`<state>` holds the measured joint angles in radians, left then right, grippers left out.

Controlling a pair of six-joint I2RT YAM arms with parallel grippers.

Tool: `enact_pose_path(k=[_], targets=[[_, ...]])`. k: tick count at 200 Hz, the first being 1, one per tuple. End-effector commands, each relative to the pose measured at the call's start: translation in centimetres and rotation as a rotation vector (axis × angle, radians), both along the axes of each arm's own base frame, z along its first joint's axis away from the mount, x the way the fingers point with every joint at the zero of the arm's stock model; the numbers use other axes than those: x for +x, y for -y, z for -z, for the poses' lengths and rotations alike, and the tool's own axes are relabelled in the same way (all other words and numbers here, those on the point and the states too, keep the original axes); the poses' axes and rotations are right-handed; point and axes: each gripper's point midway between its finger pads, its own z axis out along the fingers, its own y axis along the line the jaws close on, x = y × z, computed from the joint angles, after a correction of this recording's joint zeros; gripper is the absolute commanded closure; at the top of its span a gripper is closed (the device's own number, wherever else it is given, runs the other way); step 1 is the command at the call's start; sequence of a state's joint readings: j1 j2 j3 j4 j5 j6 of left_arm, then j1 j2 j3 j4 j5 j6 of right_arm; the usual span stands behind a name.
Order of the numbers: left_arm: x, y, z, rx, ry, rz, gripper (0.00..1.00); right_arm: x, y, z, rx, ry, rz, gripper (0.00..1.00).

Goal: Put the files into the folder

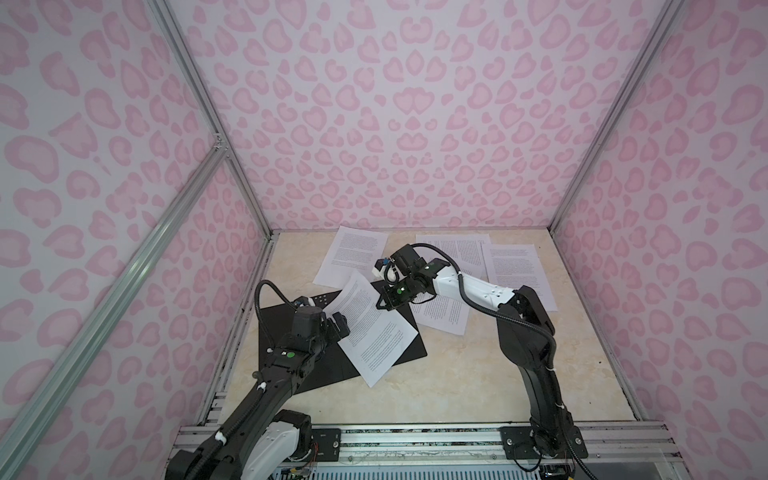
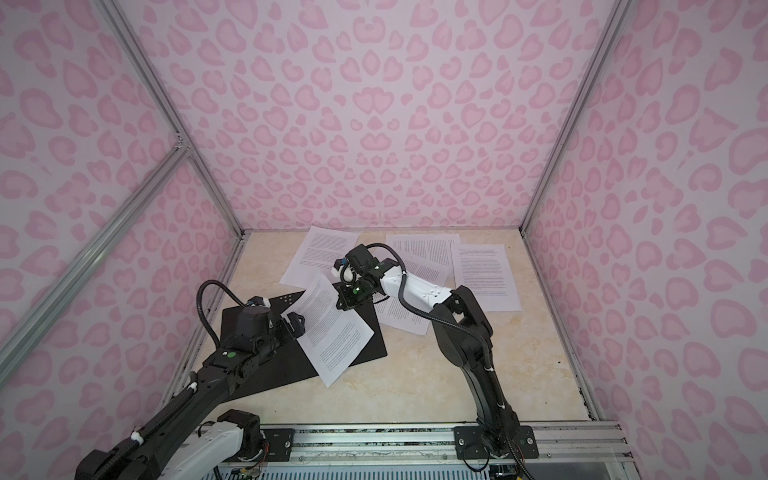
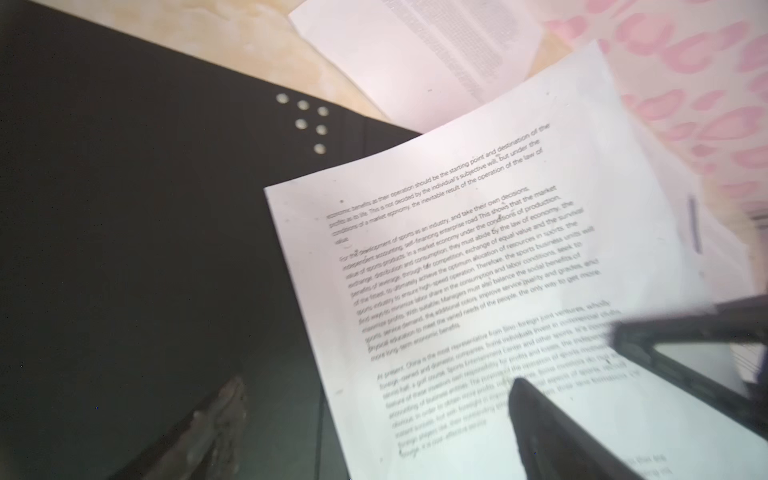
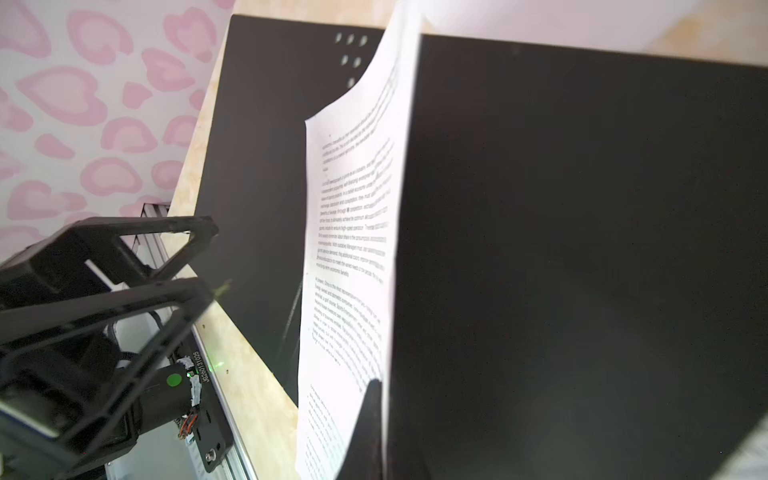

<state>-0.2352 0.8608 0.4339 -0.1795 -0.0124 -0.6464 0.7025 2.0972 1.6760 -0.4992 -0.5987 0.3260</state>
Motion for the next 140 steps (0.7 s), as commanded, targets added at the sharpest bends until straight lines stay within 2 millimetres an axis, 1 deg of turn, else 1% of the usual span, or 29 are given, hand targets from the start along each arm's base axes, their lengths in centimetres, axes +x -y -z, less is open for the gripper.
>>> enact_pose_path(k=[1, 3, 17, 30, 39, 67, 108, 125, 140], targets=[[-0.5, 3.6, -4.3, -0.128, 0.213, 0.197, 0.03, 2.9, 2.0, -1.0, 0.098, 0.054, 0.172, 1.0], [-0.5, 3.8, -4.6, -0.136, 0.229, 0.211, 0.03, 2.8, 2.7, -0.2, 0.092, 0.038, 0.188, 1.0], [-1.6, 4.9, -7.0, -0.177, 0.363, 0.282, 0.03, 3.5, 4.8, 0.3, 0.145, 0.026, 0.287, 1.0], [-2.4, 5.1, -8.2, -0.18, 0.433, 0.303, 0.03, 3.8, 6.2, 1.3, 0.159, 0.014, 0.352, 1.0], [-2.7, 5.1, -8.5, -0.176, 0.455, 0.307, 0.03, 3.8, 6.6, 1.8, 0.16, 0.01, 0.373, 1.0], [-2.7, 5.5, -8.3, -0.176, 0.442, 0.323, 0.03, 3.6, 5.8, 2.9, 0.181, -0.022, 0.379, 1.0], [-1.9, 6.3, -6.8, -0.182, 0.362, 0.349, 0.03, 3.6, 4.8, 2.6, 0.229, -0.025, 0.391, 1.0], [-1.9, 6.6, -6.8, -0.187, 0.36, 0.363, 0.03, 3.4, 4.1, 2.6, 0.241, -0.033, 0.376, 1.0], [-1.9, 6.5, -6.8, -0.179, 0.363, 0.355, 0.03, 3.2, 3.5, 2.8, 0.239, -0.04, 0.362, 1.0]])
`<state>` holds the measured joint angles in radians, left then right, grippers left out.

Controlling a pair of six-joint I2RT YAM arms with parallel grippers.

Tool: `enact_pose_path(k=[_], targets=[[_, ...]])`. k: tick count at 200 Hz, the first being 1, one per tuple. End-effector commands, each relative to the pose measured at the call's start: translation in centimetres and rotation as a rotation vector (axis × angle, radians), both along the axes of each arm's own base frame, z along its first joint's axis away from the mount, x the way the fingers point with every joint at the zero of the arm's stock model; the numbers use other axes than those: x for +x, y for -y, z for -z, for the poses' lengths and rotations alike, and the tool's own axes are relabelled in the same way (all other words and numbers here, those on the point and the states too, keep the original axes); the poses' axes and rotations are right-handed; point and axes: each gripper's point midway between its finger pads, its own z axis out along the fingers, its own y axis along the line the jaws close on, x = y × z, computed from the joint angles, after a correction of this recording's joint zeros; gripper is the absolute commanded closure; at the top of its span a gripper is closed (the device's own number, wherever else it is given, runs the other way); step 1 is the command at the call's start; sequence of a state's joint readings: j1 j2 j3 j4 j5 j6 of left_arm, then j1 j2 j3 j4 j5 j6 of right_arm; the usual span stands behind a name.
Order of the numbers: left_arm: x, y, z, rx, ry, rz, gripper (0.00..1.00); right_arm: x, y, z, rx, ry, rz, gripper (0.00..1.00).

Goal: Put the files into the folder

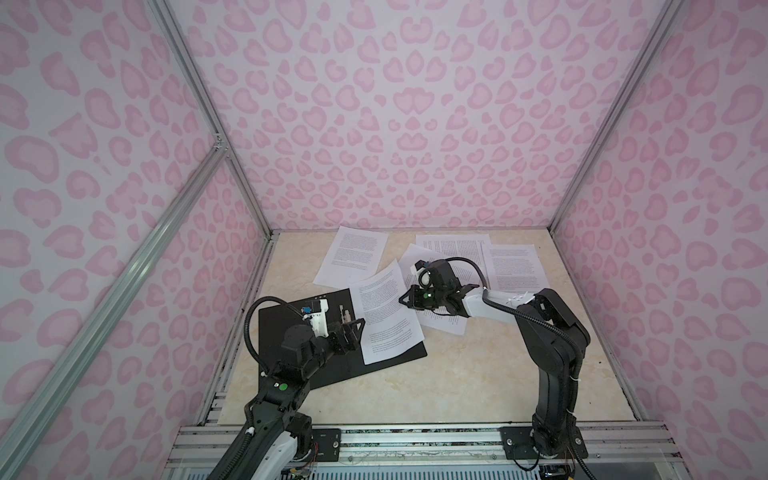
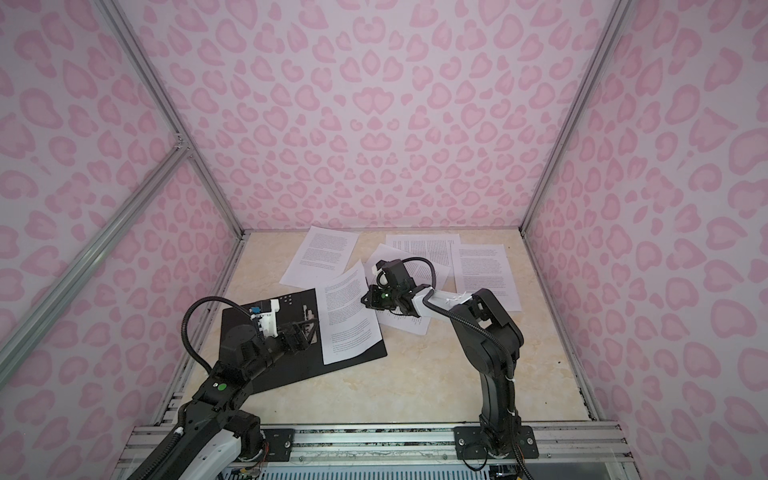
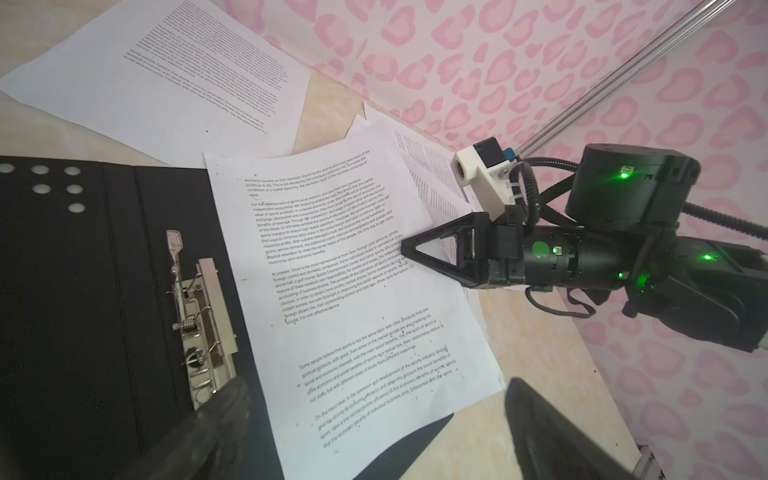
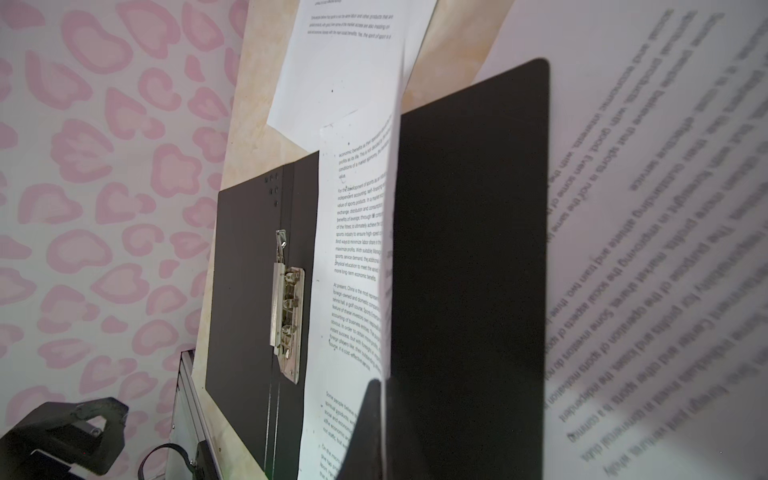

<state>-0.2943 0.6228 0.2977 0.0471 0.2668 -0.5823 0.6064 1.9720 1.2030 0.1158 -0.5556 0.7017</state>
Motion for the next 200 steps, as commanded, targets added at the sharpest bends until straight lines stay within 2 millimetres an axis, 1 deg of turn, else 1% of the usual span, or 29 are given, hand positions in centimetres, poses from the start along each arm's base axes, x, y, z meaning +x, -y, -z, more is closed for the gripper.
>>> enact_pose_path(k=[1, 15, 87, 200], targets=[[0.3, 0.4, -1.7, -0.015, 0.061, 0.019, 0.03, 0.1, -1.3, -0.2, 0.035, 0.007, -0.014, 1.0], [0.3, 0.3, -1.8, -0.013, 0.068, 0.016, 0.03, -0.2, -1.8, -0.2, 0.039, 0.008, -0.033, 1.0], [0.6, 0.3, -1.2, -0.001, 0.044, 0.008, 0.03, -1.3, -2.1, 0.6, 0.054, -0.017, -0.047, 1.0], [0.6, 0.3, -1.0, 0.003, 0.041, 0.008, 0.03, -1.9, -2.2, 1.2, 0.082, -0.043, -0.024, 1.0]])
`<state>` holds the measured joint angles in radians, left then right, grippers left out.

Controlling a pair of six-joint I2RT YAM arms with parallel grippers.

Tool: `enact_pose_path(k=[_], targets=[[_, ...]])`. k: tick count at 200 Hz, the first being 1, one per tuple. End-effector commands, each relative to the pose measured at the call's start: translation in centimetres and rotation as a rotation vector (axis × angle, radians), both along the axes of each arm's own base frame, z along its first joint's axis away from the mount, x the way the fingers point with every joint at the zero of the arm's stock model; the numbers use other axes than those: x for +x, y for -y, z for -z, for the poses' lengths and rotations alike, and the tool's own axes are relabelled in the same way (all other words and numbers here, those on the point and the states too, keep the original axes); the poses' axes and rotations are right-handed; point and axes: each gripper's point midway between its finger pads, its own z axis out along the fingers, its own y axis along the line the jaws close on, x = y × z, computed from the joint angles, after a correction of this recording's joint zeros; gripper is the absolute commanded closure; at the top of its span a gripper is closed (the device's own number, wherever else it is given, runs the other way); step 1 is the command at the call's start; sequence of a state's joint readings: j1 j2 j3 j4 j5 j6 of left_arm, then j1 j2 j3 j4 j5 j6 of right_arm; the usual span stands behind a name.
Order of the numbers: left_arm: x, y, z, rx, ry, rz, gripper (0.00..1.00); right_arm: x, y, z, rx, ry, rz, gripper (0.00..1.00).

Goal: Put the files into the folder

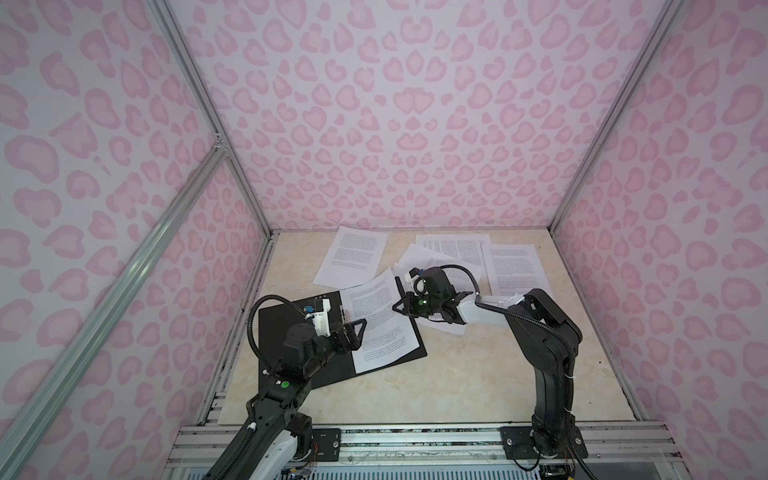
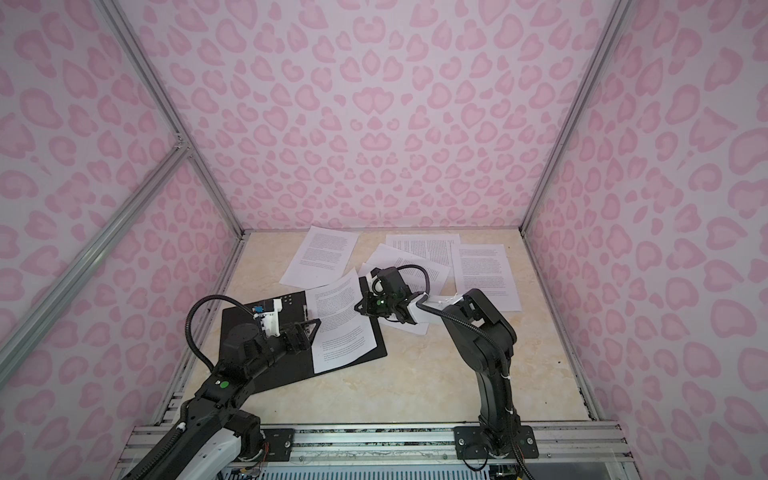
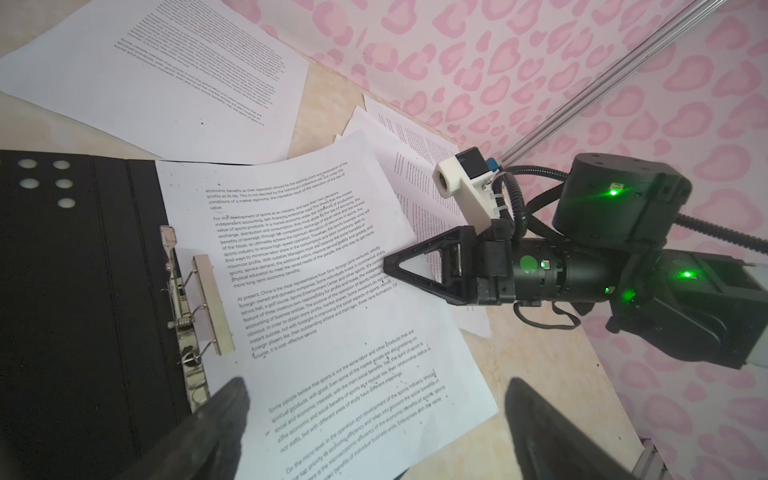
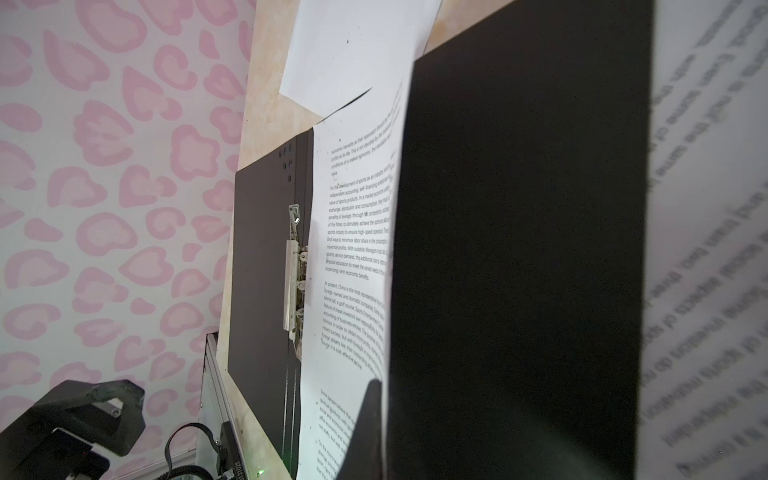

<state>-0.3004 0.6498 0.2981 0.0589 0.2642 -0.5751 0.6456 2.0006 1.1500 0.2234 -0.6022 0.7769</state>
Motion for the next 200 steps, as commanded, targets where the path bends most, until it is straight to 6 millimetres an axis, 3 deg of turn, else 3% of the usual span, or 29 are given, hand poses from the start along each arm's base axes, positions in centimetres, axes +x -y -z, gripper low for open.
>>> enact_pose_path(k=[1, 110, 163, 200], targets=[[0.4, 0.1, -1.5, -0.008, 0.051, 0.002, 0.03, 0.1, -0.4, -0.2, 0.022, 0.011, 0.006, 1.0], [0.4, 0.1, -1.5, -0.007, 0.05, 0.001, 0.03, -0.1, -0.6, 0.4, 0.023, -0.005, 0.004, 1.0], [0.5, 0.2, -1.4, -0.006, 0.046, 0.003, 0.03, -0.2, -0.4, 0.7, 0.012, -0.014, 0.009, 0.8], [0.5, 0.1, -1.4, -0.005, 0.046, -0.001, 0.03, -0.2, 0.1, 1.1, -0.009, -0.012, 0.026, 0.52]])
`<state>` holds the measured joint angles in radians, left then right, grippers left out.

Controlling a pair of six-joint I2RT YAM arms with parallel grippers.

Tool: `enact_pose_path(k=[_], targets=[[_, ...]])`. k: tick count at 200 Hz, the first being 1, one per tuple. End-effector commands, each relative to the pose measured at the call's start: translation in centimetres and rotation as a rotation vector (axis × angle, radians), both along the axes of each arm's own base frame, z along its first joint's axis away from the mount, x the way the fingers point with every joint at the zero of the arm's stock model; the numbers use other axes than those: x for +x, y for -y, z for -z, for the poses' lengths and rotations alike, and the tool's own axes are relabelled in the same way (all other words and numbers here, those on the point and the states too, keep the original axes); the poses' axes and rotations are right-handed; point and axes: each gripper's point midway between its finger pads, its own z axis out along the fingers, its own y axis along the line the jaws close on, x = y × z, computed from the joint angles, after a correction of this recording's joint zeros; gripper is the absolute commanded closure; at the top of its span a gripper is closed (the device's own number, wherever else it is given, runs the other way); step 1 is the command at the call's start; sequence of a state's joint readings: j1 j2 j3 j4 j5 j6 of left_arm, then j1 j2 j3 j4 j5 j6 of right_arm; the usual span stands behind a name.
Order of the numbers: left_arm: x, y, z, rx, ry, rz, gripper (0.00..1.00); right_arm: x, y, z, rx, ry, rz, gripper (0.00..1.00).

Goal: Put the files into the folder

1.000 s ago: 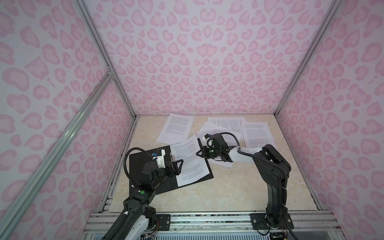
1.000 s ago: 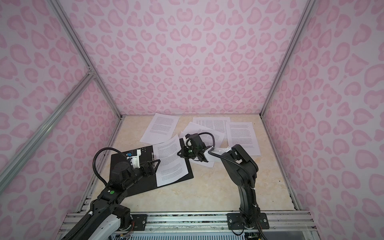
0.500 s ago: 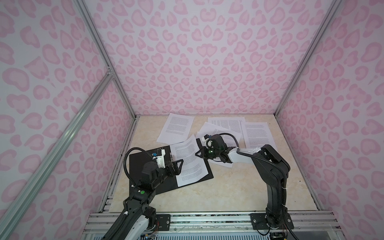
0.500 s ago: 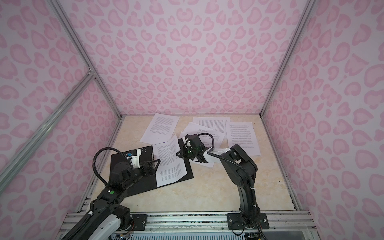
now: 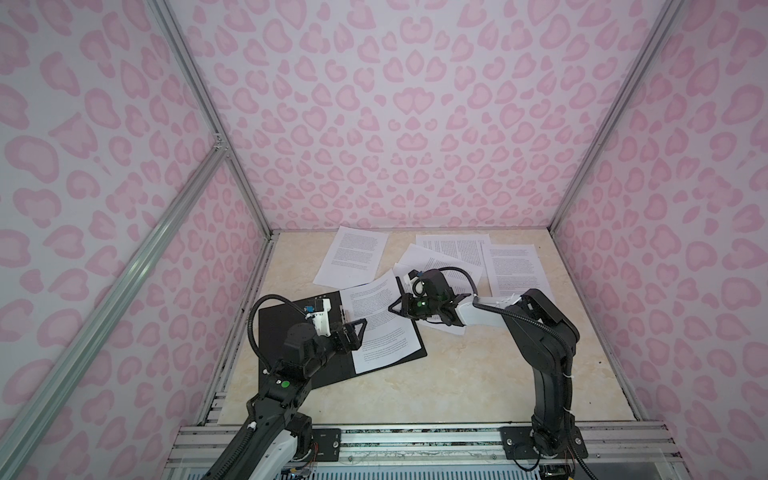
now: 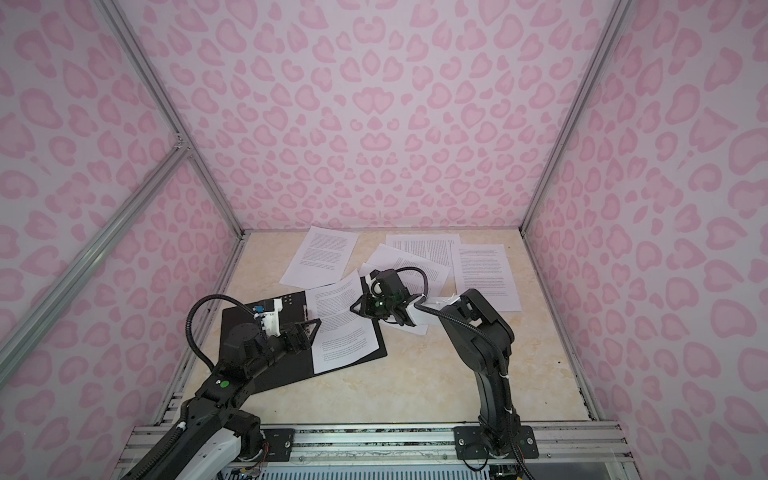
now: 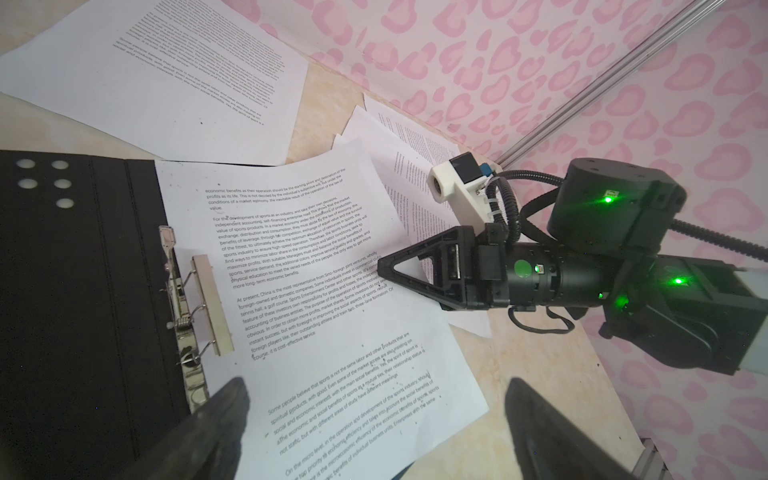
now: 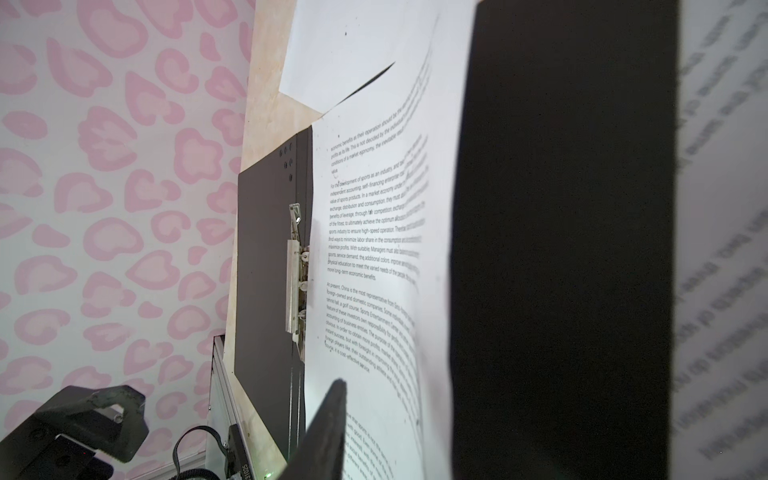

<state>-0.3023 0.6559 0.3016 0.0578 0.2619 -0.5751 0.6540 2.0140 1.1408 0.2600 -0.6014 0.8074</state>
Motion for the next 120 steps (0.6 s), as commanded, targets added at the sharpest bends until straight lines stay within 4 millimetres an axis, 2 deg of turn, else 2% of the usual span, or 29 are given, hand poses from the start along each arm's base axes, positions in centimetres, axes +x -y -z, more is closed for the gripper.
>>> enact_pose_path(k=[1, 47, 86, 120], targets=[[0.4, 0.1, -1.4, -0.007, 0.049, 0.0, 0.03, -0.1, 0.5, 0.7, -0.025, 0.0, 0.016, 0.52], [0.4, 0.1, -1.4, -0.007, 0.048, 0.001, 0.03, -0.4, 1.8, 1.3, -0.089, 0.012, 0.041, 0.44], [0.4, 0.1, -1.3, -0.007, 0.045, -0.001, 0.03, -0.8, 4.0, 1.1, -0.186, 0.056, 0.062, 0.23], [0.4, 0.1, -1.4, -0.01, 0.046, 0.002, 0.03, -0.8, 7.9, 0.4, -0.293, 0.098, 0.089, 0.18]])
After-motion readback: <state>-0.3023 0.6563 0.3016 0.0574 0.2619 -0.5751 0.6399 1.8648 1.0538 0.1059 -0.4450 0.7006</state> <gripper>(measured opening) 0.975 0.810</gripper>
